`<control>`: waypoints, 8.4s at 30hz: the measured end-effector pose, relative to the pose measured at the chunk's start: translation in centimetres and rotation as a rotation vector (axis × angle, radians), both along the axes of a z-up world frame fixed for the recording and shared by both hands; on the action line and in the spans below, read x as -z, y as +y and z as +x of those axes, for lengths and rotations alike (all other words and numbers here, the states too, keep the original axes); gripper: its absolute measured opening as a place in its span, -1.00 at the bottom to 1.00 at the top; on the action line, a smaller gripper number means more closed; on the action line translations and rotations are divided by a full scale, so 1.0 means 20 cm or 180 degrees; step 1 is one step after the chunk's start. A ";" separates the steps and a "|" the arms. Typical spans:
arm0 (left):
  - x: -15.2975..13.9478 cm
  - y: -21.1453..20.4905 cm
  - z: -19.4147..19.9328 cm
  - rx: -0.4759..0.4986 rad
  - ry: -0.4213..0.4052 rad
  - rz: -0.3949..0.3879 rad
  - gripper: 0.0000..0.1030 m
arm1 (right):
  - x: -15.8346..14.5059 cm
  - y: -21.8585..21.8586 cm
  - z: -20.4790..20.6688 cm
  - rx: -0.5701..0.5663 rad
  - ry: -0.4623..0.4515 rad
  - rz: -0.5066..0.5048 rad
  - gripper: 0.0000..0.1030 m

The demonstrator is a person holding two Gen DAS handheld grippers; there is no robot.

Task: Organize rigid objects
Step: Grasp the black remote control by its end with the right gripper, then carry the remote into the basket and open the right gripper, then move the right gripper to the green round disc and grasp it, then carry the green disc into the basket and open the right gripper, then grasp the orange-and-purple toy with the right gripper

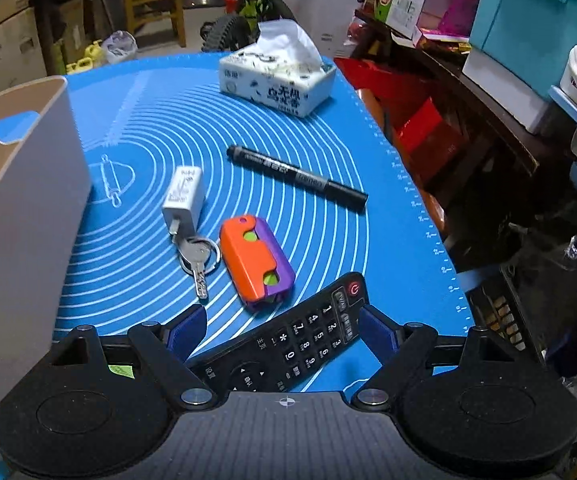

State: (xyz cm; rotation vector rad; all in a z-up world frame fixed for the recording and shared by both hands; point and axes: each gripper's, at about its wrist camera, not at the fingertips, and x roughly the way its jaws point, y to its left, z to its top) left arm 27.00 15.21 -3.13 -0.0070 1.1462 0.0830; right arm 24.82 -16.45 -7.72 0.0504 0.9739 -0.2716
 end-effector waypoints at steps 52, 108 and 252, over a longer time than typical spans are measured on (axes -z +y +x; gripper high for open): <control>0.01 -0.01 0.00 0.0009 0.0006 0.0025 -0.76 | 0.11 -0.07 -0.05 -0.0122 0.0025 0.0432 -0.31; 0.02 -0.02 0.01 0.0020 0.0024 0.0044 -0.76 | -0.31 0.92 0.29 -0.1864 -0.0336 0.0734 -0.50; -0.02 0.01 -0.01 0.0044 -0.0113 -0.0001 -0.78 | -0.56 0.44 0.16 -0.1517 -0.0988 0.0301 0.55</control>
